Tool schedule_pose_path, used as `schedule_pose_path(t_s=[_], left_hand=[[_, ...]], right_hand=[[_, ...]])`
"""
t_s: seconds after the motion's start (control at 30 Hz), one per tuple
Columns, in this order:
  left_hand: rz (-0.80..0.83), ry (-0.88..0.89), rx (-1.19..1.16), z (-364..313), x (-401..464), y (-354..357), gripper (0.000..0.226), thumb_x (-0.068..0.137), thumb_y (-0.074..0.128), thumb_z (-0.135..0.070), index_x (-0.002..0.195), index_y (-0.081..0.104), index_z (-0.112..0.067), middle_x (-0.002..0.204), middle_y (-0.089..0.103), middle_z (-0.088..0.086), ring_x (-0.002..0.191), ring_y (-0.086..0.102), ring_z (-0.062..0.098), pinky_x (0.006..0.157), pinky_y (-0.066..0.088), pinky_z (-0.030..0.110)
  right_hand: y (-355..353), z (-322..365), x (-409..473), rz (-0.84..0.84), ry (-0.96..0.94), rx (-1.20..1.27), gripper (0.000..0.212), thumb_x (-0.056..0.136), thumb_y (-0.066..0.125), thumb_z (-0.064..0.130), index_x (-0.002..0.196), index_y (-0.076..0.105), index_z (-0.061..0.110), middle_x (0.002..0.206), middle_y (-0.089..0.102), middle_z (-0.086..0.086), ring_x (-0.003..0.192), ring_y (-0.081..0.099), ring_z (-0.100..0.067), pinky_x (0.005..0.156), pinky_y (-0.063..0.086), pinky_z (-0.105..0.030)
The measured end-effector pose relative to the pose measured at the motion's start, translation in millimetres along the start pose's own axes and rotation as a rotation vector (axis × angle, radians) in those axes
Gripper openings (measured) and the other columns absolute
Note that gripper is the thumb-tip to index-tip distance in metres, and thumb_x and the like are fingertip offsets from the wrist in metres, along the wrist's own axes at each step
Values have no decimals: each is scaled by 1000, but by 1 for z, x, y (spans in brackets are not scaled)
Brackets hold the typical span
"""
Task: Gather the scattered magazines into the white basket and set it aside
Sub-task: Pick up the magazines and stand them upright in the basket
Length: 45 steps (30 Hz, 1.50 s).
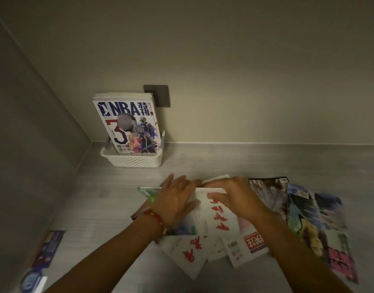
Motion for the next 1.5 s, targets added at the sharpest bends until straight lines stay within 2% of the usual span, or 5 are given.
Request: schedule_pose_path(t_s=[0.2,0.4,0.77,0.9,1.5], left_hand=[[-217,-336,-829,58,-9,-45,14,100,52,-26,110,59,-33,109,68,-6,102,66,14,71,61,24],[-306,-446,-1272,107,-32,-75,28,100,50,-17,127,57,-14,124,69,7,113,67,28,86,59,53],[-590,-421,-825,240,-35,-182,16,97,56,-29,108,65,-23,113,68,-4,99,66,18,71,52,18],[-688,-457,-531,287,-30,-213,25,93,63,-26,109,72,-10,112,74,10,85,65,15,60,40,9],[-534,-764,-951,385,12,-106,22,85,72,-16,106,76,-10,110,75,8,99,71,29,87,59,39]], right_hand=[[-66,-23,9,-528,190,389,45,87,69,45,129,53,37,127,62,16,113,59,-1,95,48,-23],[10,-15,25,-197,360,754,41,96,57,42,134,49,30,125,67,14,107,67,-6,79,58,-24],[-57,121,149,-540,-16,165,15,91,64,19,97,72,9,94,78,-5,55,63,5,44,41,-4],[-52,139,201,-546,41,123,24,94,59,26,101,72,7,113,75,-7,75,70,-7,50,43,1],[50,74,277,-344,337,105,31,99,53,22,120,66,3,125,68,-14,106,68,-31,83,54,-26]])
Point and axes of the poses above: each hand's wrist, its own x-axis towards the middle knuckle, its own y-axis out of the palm, z = x × y, the point moved 9 cm from there along x, towards the middle knuckle
